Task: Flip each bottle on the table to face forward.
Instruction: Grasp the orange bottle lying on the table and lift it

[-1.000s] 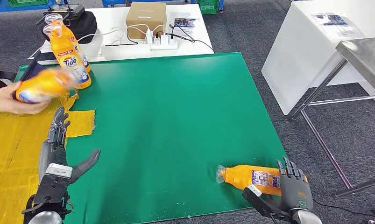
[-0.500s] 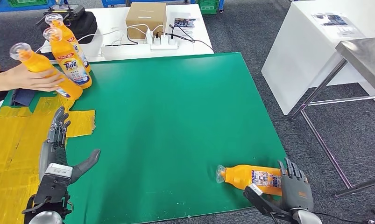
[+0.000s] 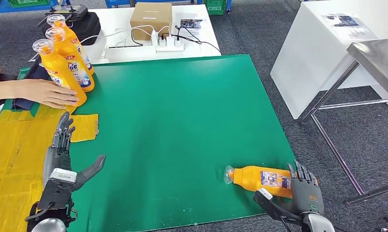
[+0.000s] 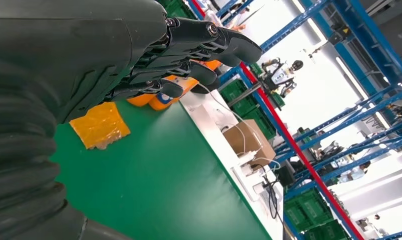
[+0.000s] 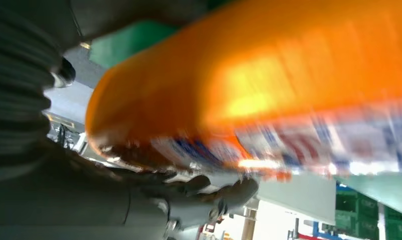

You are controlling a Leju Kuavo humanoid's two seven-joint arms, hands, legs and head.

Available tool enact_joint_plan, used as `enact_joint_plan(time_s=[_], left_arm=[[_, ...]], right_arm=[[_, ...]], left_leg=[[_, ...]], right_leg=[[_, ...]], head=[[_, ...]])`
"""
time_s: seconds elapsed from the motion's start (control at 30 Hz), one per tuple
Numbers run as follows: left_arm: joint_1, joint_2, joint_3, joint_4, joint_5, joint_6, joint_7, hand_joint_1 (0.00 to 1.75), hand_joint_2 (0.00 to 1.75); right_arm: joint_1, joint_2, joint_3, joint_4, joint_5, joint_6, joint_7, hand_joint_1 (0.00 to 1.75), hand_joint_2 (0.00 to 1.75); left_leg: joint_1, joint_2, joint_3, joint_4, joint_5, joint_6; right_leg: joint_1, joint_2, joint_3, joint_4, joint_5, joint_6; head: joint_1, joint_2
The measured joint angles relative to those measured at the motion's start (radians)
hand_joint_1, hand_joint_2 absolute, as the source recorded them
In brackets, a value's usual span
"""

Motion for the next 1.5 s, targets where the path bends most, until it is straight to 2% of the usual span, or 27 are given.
enact_joint_plan(time_s=[0.07, 0.17, 0.27, 0.47, 0.73, 0.87, 1.0, 1.2, 1.5], left_arm=[[-0.001, 0.000, -0.001, 0.006, 0.007, -0.002, -0.002, 0.00, 1.75], [-0.002, -0.001, -0.008, 0.012, 0.013, -0.004, -0.016, 0.00, 1.75], [0.001, -0.001, -0.025, 0.012, 0.014, -0.002, -0.028, 0.00, 1.75], [0.003, -0.001, -0.041, 0.013, 0.014, 0.009, -0.028, 0.00, 1.75], [0.006, -0.001, -0.051, 0.016, 0.014, 0.019, -0.024, 0.00, 1.75], [0.022, -0.002, -0.053, 0.013, 0.012, -0.006, -0.009, 0.00, 1.75], [0.042, -0.002, -0.068, 0.001, 0.043, -0.091, 0.012, 0.00, 1.75], [0.040, -0.001, -0.115, 0.004, 0.160, -0.234, 0.021, 0.00, 1.75], [0.014, 0.002, -0.168, 0.024, 0.229, -0.271, 0.044, 0.00, 1.75]], right_arm=[[-0.019, 0.002, -0.007, 0.030, -0.001, 0.008, -0.019, 1.61, 1.75], [-0.035, 0.002, -0.013, 0.064, -0.023, 0.036, -0.054, 1.75, 1.75], [-0.038, 0.002, -0.014, 0.077, -0.052, 0.052, -0.078, 1.75, 1.75], [-0.037, -0.003, -0.005, 0.080, -0.078, 0.054, -0.071, 1.75, 1.75], [-0.030, -0.022, 0.019, 0.073, -0.127, 0.039, -0.060, 1.75, 1.75], [-0.020, 0.006, 0.033, 0.032, -0.166, -0.070, -0.097, 1.75, 1.75], [-0.032, 0.087, 0.060, -0.063, -0.229, -0.251, -0.166, 1.75, 1.75], [-0.077, 0.182, 0.142, -0.193, -0.409, -0.428, -0.270, 1.75, 1.75], [-0.117, 0.252, 0.221, -0.248, -0.567, -0.480, -0.373, 1.75, 1.75]], left_leg=[[0.000, 0.000, 0.001, 0.000, 0.000, 0.000], [0.000, 0.000, 0.005, 0.000, -0.004, 0.001], [0.000, 0.000, 0.012, 0.000, -0.009, 0.002], [0.000, 0.000, 0.017, 0.000, -0.009, 0.001], [0.000, 0.000, 0.027, 0.000, -0.018, 0.002], [0.000, 0.000, 0.025, 0.000, -0.014, 0.002], [0.000, 0.001, 0.025, 0.000, -0.014, 0.001], [0.000, 0.000, 0.024, 0.000, -0.014, 0.001], [-0.001, -0.001, 0.024, 0.000, -0.014, 0.001]], right_leg=[[0.000, 0.000, -0.001, 0.000, 0.000, 0.000], [0.000, 0.000, -0.002, -0.001, -0.003, 0.002], [0.000, 0.000, 0.002, -0.002, -0.006, 0.003], [0.000, 0.000, 0.016, -0.001, -0.006, 0.002], [0.000, 0.001, 0.018, -0.002, -0.014, 0.003], [0.000, 0.001, 0.028, -0.001, -0.011, 0.003], [0.001, 0.001, 0.026, 0.000, -0.011, 0.001], [0.001, 0.000, 0.026, 0.000, -0.013, 0.001], [-0.001, 0.000, 0.026, 0.000, -0.012, 0.002]], head=[[0.000, 0.000], [0.000, 0.000], [0.000, 0.000], [0.000, 0.000], [0.000, 0.000], [0.000, 0.000], [-0.001, 0.000], [0.000, 0.000], [0.000, 0.000]])
